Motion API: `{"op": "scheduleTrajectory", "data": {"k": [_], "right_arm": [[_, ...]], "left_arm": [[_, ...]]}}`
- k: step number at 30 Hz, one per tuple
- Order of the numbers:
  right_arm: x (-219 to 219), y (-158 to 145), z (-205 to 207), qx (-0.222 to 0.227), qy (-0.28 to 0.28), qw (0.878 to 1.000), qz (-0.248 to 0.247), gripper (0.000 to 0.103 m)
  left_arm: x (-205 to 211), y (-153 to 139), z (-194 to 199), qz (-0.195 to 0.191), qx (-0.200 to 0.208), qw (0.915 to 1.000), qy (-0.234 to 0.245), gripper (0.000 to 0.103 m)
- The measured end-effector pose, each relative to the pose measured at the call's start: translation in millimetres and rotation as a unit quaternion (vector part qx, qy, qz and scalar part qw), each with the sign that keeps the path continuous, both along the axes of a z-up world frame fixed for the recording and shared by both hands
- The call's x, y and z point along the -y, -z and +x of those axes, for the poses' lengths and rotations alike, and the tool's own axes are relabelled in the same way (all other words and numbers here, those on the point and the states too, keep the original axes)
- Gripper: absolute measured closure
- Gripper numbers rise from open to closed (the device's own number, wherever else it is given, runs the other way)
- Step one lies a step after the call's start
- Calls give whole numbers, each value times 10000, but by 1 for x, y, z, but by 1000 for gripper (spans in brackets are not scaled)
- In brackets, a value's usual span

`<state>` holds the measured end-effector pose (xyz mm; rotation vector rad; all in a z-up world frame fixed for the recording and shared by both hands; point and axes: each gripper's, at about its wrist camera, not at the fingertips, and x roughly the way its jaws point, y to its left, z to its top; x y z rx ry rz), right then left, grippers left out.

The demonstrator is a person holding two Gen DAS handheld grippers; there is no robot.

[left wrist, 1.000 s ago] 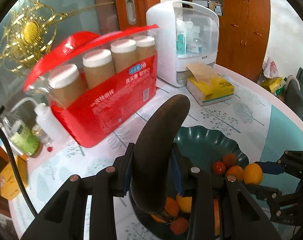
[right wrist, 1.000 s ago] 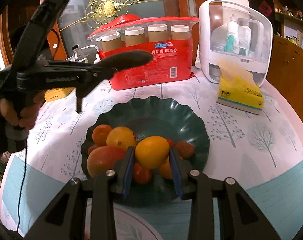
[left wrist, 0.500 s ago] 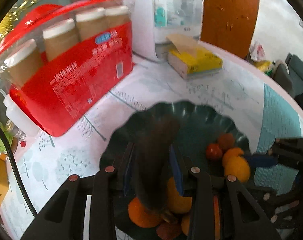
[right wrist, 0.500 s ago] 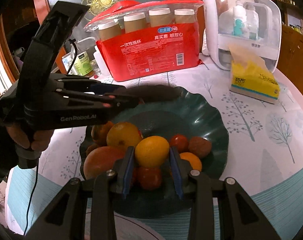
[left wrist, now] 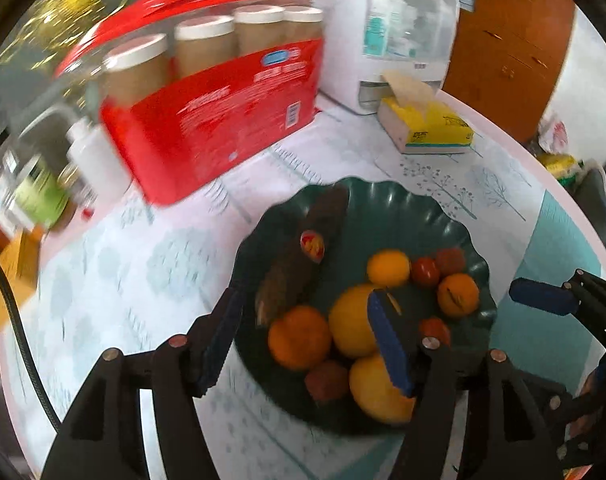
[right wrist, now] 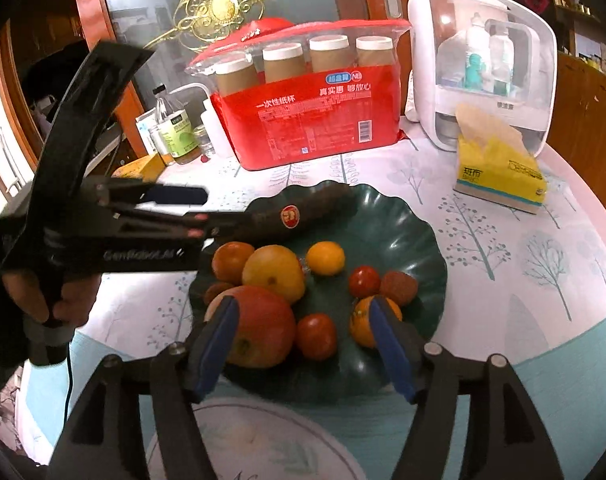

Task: Organize fruits
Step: 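Lower the banana and orange onto the plate and open both tools, then move the right tool to the last red tomato on the mat and grasp it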

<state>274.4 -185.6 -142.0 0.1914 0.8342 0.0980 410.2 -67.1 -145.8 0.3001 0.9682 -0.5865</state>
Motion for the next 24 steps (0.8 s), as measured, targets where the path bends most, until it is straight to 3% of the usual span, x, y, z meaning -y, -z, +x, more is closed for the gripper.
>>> {"op": "scheduleTrajectory", "data": {"k": [11, 19, 24], "right_arm": [[-15, -23, -42, -94, 128, 9998, 116, 34], [-26, -27, -69, -247, 218, 9988, 366, 34], [-39, -20, -84, -454, 197, 9980, 396, 34]], "left_arm": [[-63, -25, -69, -219, -211, 9960, -834, 32], [-106, -28, -116, -183, -266, 9884, -1481, 30], [-124, -21, -142, -152, -429, 9860, -1607, 25]]}}
